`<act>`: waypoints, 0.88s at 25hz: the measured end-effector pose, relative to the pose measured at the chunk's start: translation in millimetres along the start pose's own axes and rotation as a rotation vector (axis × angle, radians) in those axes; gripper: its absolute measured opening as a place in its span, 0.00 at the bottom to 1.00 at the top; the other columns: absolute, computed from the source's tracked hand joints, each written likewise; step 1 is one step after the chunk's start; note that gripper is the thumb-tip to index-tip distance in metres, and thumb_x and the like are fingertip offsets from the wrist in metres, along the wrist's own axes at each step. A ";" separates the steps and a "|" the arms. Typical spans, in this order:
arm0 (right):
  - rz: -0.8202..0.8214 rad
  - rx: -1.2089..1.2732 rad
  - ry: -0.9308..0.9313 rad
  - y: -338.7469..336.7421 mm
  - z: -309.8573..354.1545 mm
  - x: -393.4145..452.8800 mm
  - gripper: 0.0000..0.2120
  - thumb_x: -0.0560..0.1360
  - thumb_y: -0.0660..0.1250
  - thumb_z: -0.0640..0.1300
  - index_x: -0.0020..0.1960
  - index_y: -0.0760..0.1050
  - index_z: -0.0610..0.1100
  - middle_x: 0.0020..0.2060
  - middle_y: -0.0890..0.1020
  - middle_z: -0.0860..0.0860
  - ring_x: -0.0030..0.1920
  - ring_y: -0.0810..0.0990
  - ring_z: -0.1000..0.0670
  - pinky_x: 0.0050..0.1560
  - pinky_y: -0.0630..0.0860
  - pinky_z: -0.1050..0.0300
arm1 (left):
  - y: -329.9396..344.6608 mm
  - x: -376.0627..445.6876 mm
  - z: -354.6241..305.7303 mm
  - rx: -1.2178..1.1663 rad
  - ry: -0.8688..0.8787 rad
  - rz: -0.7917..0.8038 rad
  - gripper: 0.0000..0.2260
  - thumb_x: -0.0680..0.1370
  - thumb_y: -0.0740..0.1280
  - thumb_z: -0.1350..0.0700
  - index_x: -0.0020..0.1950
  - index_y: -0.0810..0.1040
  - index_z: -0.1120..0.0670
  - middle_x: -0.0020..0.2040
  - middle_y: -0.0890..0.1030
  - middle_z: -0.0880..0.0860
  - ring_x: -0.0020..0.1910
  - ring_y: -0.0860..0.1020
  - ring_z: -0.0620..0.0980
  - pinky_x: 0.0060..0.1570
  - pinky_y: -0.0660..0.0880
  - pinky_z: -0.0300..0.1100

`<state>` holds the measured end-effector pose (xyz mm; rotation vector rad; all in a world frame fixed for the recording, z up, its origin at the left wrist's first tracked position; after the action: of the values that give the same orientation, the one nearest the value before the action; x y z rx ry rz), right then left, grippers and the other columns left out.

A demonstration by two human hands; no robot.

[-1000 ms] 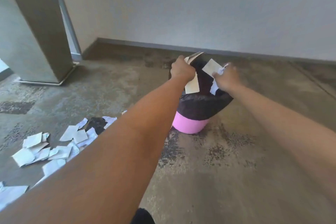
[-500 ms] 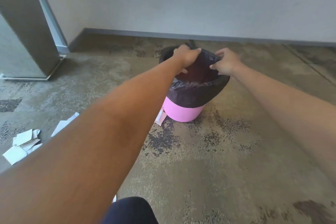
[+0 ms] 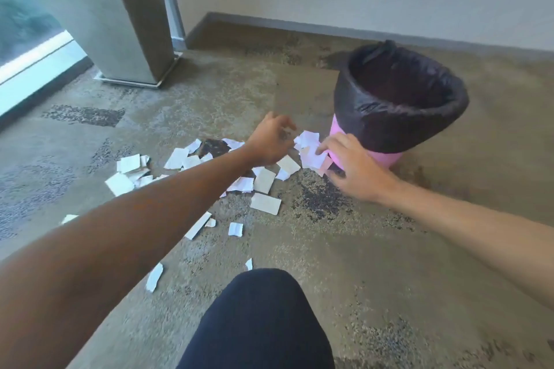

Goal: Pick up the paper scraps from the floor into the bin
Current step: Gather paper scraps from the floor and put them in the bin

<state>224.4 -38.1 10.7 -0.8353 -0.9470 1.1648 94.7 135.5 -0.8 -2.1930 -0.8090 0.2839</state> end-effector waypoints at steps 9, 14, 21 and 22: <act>0.386 0.315 0.132 180.4 66.4 -56.9 0.20 0.76 0.64 0.31 0.66 0.71 0.41 0.67 0.69 0.45 0.69 0.68 0.46 0.73 0.61 0.51 | 63.4 -146.6 143.8 0.455 0.046 0.497 0.21 0.81 0.60 0.60 0.74 0.69 0.50 0.79 0.58 0.52 0.79 0.52 0.56 0.77 0.49 0.53; 0.526 0.236 0.147 215.2 79.1 -78.1 0.27 0.82 0.56 0.37 0.79 0.56 0.50 0.80 0.49 0.54 0.79 0.55 0.45 0.73 0.65 0.41 | 65.7 -184.1 158.2 0.583 0.147 0.474 0.23 0.78 0.60 0.68 0.73 0.70 0.58 0.79 0.51 0.50 0.77 0.59 0.56 0.71 0.65 0.46; 0.598 0.129 0.093 233.6 97.7 -106.1 0.44 0.70 0.62 0.67 0.79 0.53 0.49 0.80 0.41 0.52 0.80 0.39 0.49 0.73 0.58 0.36 | 60.8 -182.4 165.8 0.590 0.104 0.400 0.18 0.81 0.59 0.62 0.71 0.73 0.59 0.76 0.66 0.50 0.74 0.67 0.48 0.69 0.65 0.42; 0.597 0.125 0.064 233.4 99.3 -112.1 0.43 0.69 0.62 0.65 0.77 0.56 0.47 0.80 0.44 0.51 0.80 0.41 0.49 0.72 0.61 0.38 | 61.8 -180.8 165.0 0.588 0.089 0.373 0.17 0.81 0.59 0.60 0.70 0.74 0.58 0.74 0.70 0.50 0.72 0.70 0.49 0.68 0.68 0.43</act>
<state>34.0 -95.4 -182.6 -1.0837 -0.5735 1.6760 -88.5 87.4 -167.6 -1.7619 -0.2131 0.5300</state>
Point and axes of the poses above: each hand's wrist, its own x-axis towards the middle knuckle, its own y-axis out of the palm, z = x × y, the point moved 1 cm from there along x, towards the middle knuckle
